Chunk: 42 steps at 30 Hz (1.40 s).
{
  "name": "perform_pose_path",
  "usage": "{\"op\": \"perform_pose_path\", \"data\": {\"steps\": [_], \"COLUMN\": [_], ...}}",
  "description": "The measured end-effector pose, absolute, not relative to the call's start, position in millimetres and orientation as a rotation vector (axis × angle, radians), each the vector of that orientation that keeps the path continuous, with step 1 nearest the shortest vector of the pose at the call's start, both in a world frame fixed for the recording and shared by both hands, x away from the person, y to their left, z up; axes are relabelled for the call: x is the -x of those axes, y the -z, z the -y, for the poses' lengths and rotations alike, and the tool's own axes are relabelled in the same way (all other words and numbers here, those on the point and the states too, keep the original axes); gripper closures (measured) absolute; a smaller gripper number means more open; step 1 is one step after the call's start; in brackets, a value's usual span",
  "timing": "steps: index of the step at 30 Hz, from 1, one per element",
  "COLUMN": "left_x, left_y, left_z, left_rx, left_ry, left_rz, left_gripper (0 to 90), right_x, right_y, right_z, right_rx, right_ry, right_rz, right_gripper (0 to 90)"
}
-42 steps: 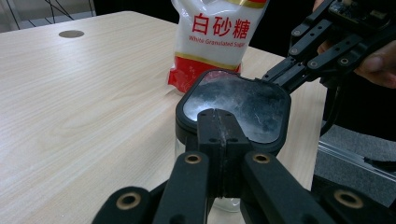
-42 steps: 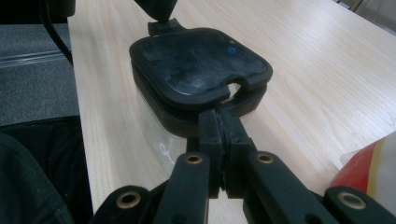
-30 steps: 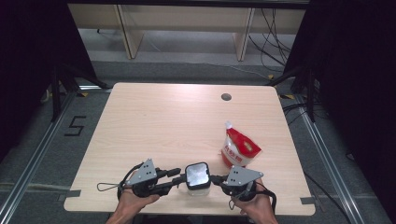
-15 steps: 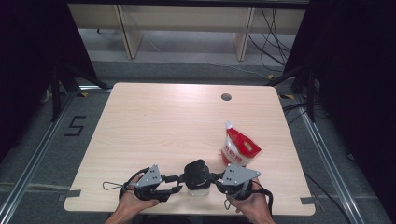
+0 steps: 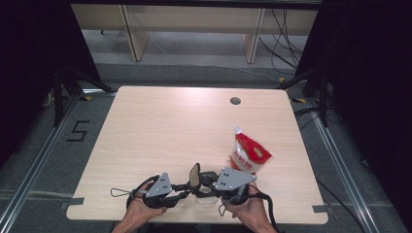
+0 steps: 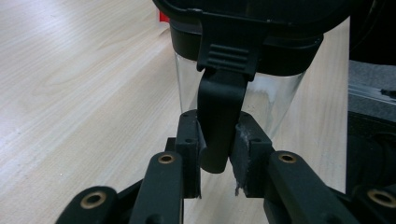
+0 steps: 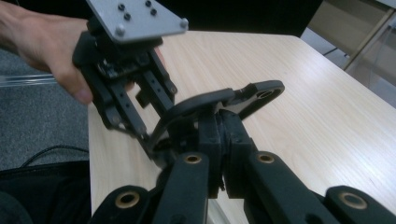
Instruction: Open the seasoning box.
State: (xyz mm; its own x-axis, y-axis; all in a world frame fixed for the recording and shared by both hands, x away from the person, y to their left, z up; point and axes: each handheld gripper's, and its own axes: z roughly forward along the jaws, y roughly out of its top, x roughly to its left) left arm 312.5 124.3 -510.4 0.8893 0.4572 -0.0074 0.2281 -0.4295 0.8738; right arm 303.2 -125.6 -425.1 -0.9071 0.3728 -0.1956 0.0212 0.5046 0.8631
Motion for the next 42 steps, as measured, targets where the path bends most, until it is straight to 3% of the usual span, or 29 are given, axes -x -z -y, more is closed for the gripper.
{"op": "perform_pose_path", "data": {"steps": [23,32,42], "left_x": [-311.0,-304.9,-293.3], "left_y": [508.8,503.4,500.0], "left_z": [-123.6,-135.0,-151.1], "left_rx": [-2.024,-1.987,-1.940], "left_ry": [-0.277,-0.277,-0.230], "left_rz": [-0.532,-0.557,-0.624], "left_gripper": [71.8,52.0,29.9], "right_x": [-308.3,-312.1,-311.5], "right_y": [428.1,430.6,443.6], "right_z": [101.0,120.3,157.6], "right_rx": [-0.298,-0.382,-0.513], "right_ry": [-1.366,-1.400,-1.448], "right_rz": [-2.401,-2.363,-2.313], "right_gripper": [86.3,75.0,51.3]}}
